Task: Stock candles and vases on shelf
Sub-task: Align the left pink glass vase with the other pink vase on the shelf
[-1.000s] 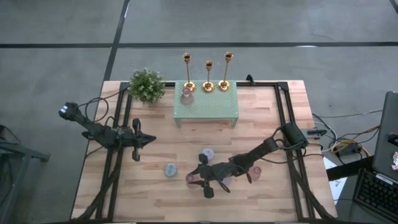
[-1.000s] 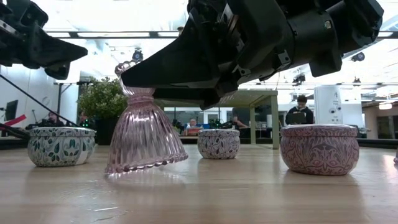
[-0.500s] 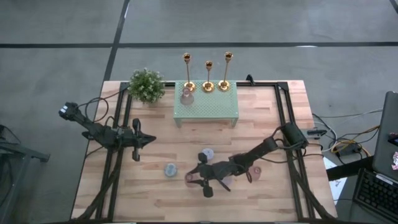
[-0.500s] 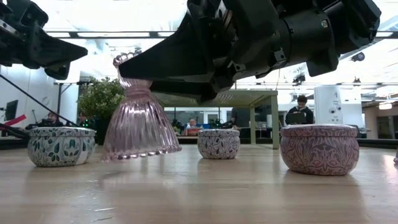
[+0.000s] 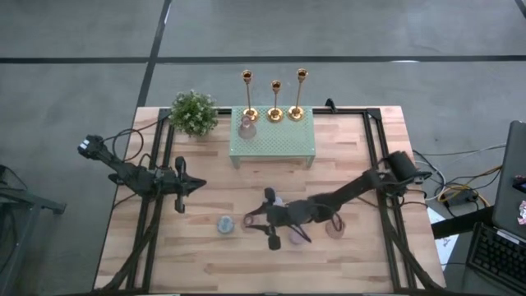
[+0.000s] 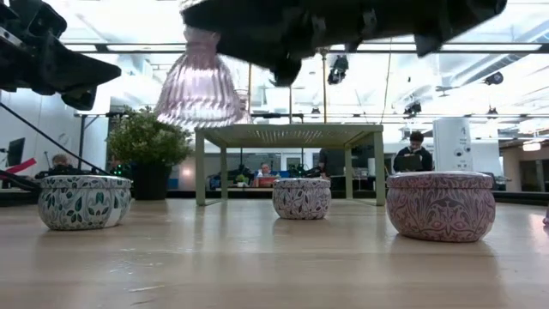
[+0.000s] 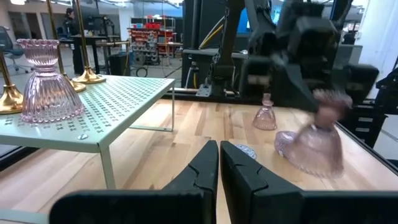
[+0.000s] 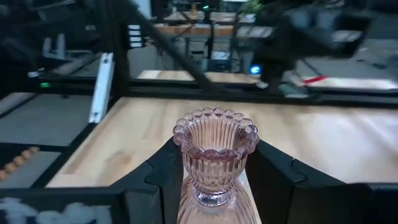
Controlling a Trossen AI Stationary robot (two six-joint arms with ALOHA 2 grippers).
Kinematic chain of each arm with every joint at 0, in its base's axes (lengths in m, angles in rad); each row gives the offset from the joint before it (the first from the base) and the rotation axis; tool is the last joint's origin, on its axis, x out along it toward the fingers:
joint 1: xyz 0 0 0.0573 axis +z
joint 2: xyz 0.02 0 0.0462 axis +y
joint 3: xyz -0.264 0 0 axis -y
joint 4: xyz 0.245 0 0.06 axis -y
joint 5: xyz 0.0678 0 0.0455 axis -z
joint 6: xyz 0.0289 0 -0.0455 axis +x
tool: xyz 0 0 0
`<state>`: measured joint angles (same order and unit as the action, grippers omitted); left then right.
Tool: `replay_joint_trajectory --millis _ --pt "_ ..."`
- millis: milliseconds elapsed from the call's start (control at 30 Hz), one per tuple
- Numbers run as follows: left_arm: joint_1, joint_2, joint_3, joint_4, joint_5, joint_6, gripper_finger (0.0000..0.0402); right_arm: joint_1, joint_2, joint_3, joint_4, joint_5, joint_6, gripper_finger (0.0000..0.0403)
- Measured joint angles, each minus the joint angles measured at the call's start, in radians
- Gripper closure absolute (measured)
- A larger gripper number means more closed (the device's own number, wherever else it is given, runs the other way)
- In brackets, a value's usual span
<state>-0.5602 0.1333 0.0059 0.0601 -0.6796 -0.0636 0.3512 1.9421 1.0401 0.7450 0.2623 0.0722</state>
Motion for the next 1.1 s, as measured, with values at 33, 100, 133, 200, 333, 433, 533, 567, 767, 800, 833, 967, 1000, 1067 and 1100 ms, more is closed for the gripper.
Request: replay_joint_trajectory --millis 33,100,133,200,333,433,533,567,767,800,833,967,1000,1067,1100 --pt "0.000 0.000 0.000 0.000 0.000 0.000 0.0381 -0.003 -0.023 -0.007 -0.017 0.015 -0.010 0.0260" --pt "0.000 0.000 0.000 0.000 0.000 0.000 0.0381 -0.010 -0.072 -0.023 -0.059 0.049 -0.025 0.0260" --pt "0.000 0.000 0.000 0.000 0.000 0.000 0.0381 -0.014 -0.095 -0.031 -0.062 0.059 -0.031 0.0260" --pt "0.000 0.001 0.000 0.000 0.000 0.000 0.0381 -0.025 -0.146 -0.054 -0.079 0.079 -0.049 0.0260" --pt "0.000 0.003 0.000 0.001 0.000 0.000 0.0381 -0.063 -0.246 -0.095 -0.102 0.085 -0.062 0.0261" --pt "0.000 0.008 0.000 0.010 0.000 0.000 0.0381 -0.102 -0.319 -0.129 -0.123 0.085 -0.062 0.0261" --pt "0.000 0.010 0.000 0.012 0.005 0.000 0.0381 -0.145 -0.377 -0.151 -0.142 0.085 -0.066 0.0260" --pt "0.000 0.011 0.000 0.012 0.006 0.000 0.0381 -0.160 -0.393 -0.157 -0.144 0.082 -0.066 0.0261" --pt "0.000 0.013 0.000 0.015 0.008 0.000 0.0381 -0.254 -0.456 -0.184 -0.170 0.081 -0.067 0.0260" --pt "0.000 0.013 0.000 0.015 0.008 0.000 0.0381 -0.269 -0.459 -0.184 -0.168 0.081 -0.067 0.0260" --pt "0.000 0.013 0.000 0.015 0.008 0.000 0.0381 -0.284 -0.462 -0.185 -0.171 0.081 -0.064 0.0260" --pt "0.000 0.013 0.000 0.016 0.009 0.000 0.0380 -0.339 -0.463 -0.184 -0.175 0.070 -0.060 0.0260" --pt "0.000 0.013 0.000 0.016 0.009 0.000 0.0380 -0.352 -0.463 -0.183 -0.178 0.070 -0.059 0.0260" --pt "0.000 0.013 0.000 0.017 0.009 0.000 0.0380 -0.376 -0.463 -0.182 -0.184 0.070 -0.054 0.0260" --pt "0.000 0.013 0.000 0.017 0.010 0.000 0.0380 -0.388 -0.463 -0.182 -0.189 0.070 -0.053 0.0260"
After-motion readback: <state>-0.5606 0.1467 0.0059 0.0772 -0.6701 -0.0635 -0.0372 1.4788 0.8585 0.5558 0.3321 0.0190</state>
